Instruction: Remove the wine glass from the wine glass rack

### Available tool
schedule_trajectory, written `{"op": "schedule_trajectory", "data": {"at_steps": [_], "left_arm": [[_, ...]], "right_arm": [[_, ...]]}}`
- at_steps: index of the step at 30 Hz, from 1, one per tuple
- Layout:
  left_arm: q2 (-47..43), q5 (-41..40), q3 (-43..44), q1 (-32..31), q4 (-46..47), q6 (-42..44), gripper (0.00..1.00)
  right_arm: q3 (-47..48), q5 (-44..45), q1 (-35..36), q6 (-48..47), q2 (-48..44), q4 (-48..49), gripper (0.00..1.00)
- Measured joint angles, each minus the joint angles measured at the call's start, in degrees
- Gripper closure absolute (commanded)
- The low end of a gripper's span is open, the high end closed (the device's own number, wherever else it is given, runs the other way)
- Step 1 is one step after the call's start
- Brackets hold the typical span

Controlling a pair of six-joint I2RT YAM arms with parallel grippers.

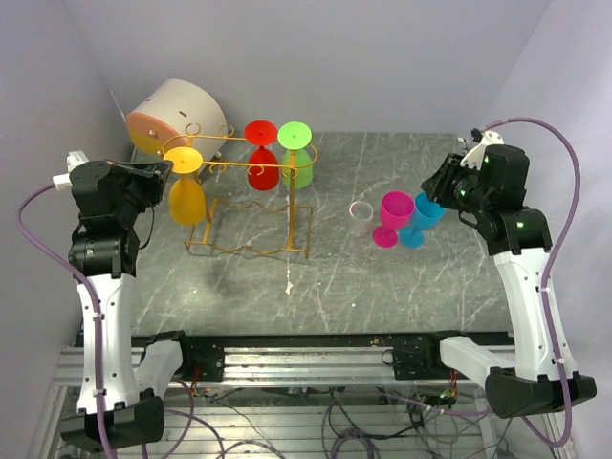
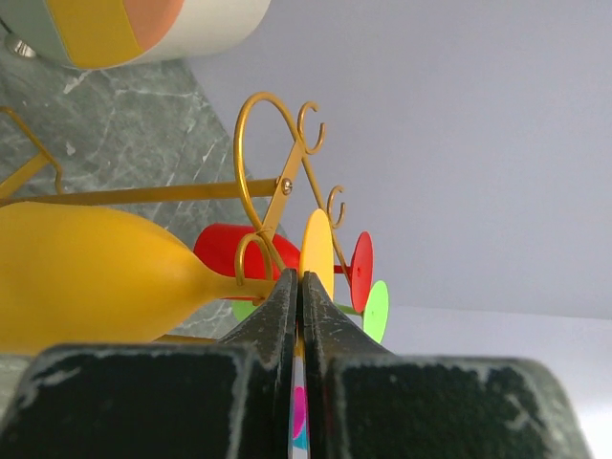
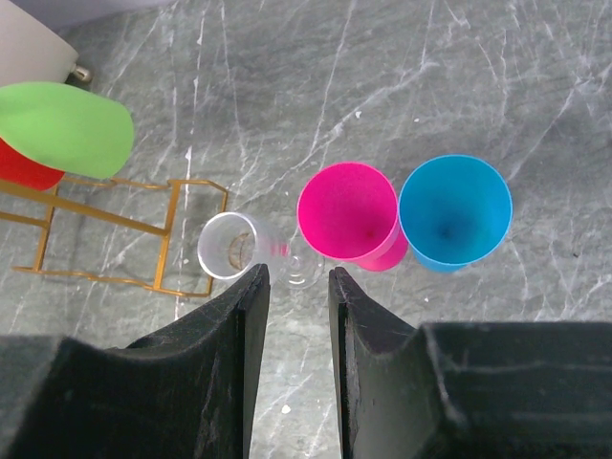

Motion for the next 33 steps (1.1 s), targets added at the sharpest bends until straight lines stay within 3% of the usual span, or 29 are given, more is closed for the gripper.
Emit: {"op": "schedule_trajectory", "data": {"at_steps": [12, 33], "left_arm": [[-6.6, -1.0, 0.6, 0.0, -4.8, -2.0, 0.93], [-7.2, -3.0, 2.7, 0.0, -12.0, 0.7, 0.93]], "right_arm": [[-0.5, -0.7, 0.0, 0.3, -0.5, 0.1, 0.69], [-0.3, -1.9, 0.0, 0.7, -1.3, 0.1, 0.69]]}}
